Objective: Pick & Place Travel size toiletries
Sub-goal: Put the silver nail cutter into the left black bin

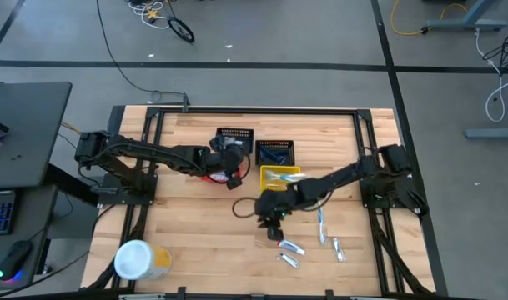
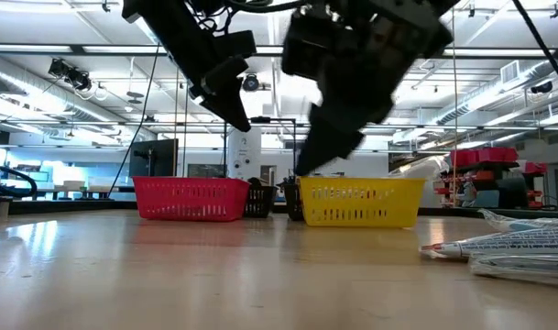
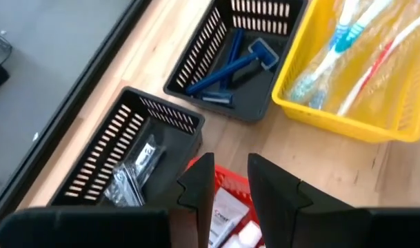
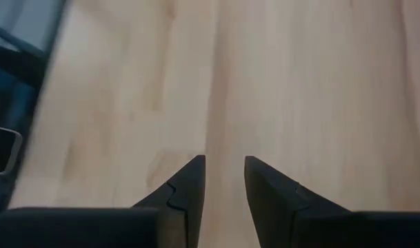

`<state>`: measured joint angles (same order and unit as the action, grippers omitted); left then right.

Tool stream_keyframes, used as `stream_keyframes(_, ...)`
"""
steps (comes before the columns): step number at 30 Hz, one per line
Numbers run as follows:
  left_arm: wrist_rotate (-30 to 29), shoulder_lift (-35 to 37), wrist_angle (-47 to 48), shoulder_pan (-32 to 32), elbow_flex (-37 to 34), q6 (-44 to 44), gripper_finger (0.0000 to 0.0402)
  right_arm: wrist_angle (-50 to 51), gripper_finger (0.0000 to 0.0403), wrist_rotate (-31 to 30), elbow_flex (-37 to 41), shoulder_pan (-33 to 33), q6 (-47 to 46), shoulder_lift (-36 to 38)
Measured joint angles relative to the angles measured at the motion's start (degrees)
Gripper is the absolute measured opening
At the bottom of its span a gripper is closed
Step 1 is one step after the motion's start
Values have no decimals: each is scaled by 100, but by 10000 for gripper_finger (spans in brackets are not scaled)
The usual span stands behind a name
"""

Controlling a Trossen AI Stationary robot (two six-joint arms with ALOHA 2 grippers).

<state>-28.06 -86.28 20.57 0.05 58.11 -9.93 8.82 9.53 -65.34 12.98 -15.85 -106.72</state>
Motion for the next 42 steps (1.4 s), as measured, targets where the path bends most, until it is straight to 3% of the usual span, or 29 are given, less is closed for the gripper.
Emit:
stream_keyframes(6, 59, 0, 12, 0, 0, 22, 96, 980, 109, -556, 0, 438, -1219, 382)
stream_keyframes(14, 57, 0, -52, 0, -2, -48, 96, 2702, 109, -1412, 0, 1064, -2012, 1051)
stream_keyframes(25, 77, 0, -82, 0, -2, -173, 96, 3249, 109, -2779, 0, 1674, -2022, 988)
stream_keyframes(30, 150, 16, 236, -5, -2, -152, 96, 3503, 109, -2902, 0, 1691, -2384, 988)
stream_keyframes(33, 49, 336, 725, -2, -13, -310, 95, 3606, 109, -2849, 0, 1691, -2744, 988)
stream_keyframes(38, -249, 1462, 1487, -2, -14, -476, 91, 3573, 109, -2794, 0, 1702, -2872, 988)
stream_keyframes(42, -331, 2336, 1640, 4, -158, -465, 84, 3569, 109, -3435, 0, 1666, -2782, 989)
